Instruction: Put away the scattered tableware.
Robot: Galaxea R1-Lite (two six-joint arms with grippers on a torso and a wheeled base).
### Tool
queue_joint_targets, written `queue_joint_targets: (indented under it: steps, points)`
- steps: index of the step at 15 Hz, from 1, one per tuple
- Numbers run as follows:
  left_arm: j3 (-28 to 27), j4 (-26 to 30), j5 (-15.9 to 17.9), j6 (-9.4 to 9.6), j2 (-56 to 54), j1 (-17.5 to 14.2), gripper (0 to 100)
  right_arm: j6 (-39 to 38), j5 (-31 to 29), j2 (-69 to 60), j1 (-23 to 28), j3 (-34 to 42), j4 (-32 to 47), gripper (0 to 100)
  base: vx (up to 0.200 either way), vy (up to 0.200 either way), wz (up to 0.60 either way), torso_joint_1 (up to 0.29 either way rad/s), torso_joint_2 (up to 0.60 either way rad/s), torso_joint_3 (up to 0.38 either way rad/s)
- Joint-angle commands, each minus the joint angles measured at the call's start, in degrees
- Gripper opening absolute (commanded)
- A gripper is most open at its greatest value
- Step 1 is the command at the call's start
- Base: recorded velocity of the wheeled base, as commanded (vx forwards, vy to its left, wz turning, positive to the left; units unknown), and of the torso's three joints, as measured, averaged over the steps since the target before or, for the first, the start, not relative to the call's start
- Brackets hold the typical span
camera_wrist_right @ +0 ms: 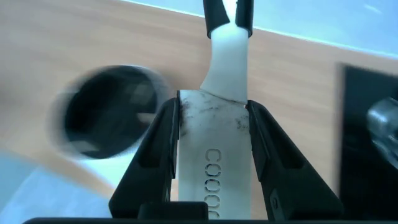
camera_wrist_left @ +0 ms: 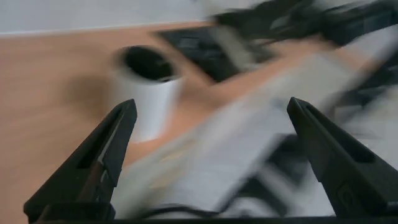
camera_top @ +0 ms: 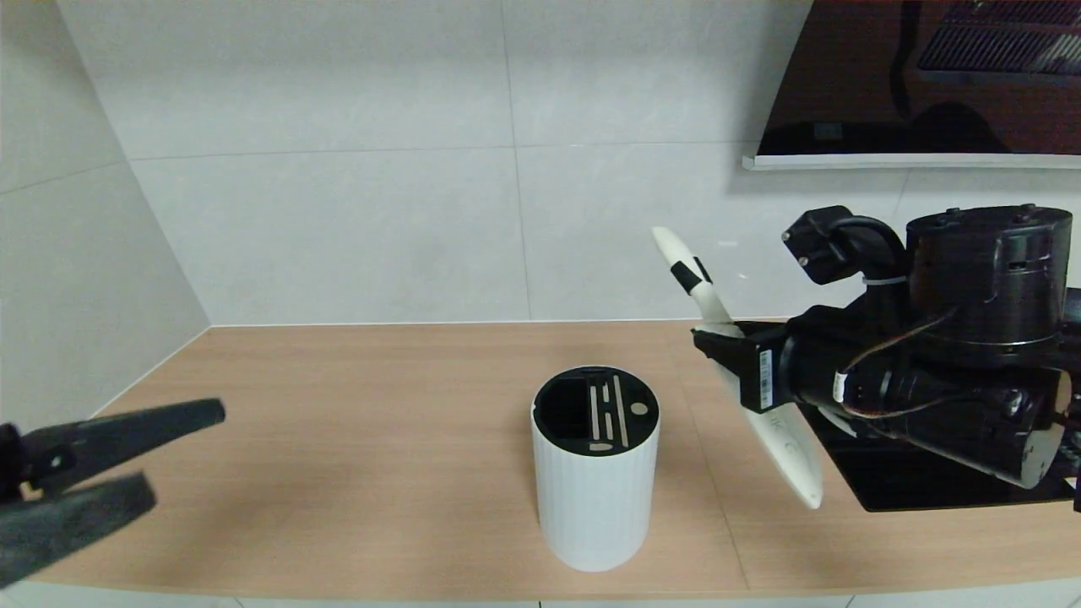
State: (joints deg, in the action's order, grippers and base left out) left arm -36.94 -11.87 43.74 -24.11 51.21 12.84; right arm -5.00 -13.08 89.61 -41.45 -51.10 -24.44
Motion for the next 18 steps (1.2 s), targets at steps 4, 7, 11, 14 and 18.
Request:
queue_joint_targets:
  steps: [4, 7, 11, 14, 18]
  points:
    - [3.89, -18.80, 0.29, -16.32, 15.58, 6.94, 100, -0.80, -1.95, 1.62, -8.91, -2.16, 0.10, 0, 0.000, 0.000, 0.00, 0.000, 0.00, 0.000]
    - [6.79, -29.87, -4.63, -20.18, 22.97, 10.81, 100, -3.70, -4.50, 1.35, -13.48, -0.49, -0.08, 0, 0.000, 0.000, 0.00, 0.000, 0.00, 0.000]
    - [6.35, -42.09, -22.38, -24.40, 34.92, 21.97, 100, -6.78, -4.59, 3.81, -17.79, -0.40, -0.61, 0, 0.000, 0.000, 0.00, 0.000, 0.00, 0.000]
    - [6.62, -50.27, -28.45, -25.19, 42.04, 23.90, 100, -7.13, -4.59, 4.43, -17.97, -0.40, -0.69, 0, 0.000, 0.000, 0.00, 0.000, 0.00, 0.000]
    - [6.88, -52.11, -29.41, -24.67, 43.18, 24.52, 100, -8.01, -4.59, 3.99, -19.20, -0.66, -0.69, 0, 0.000, 0.000, 0.00, 0.000, 0.00, 0.000]
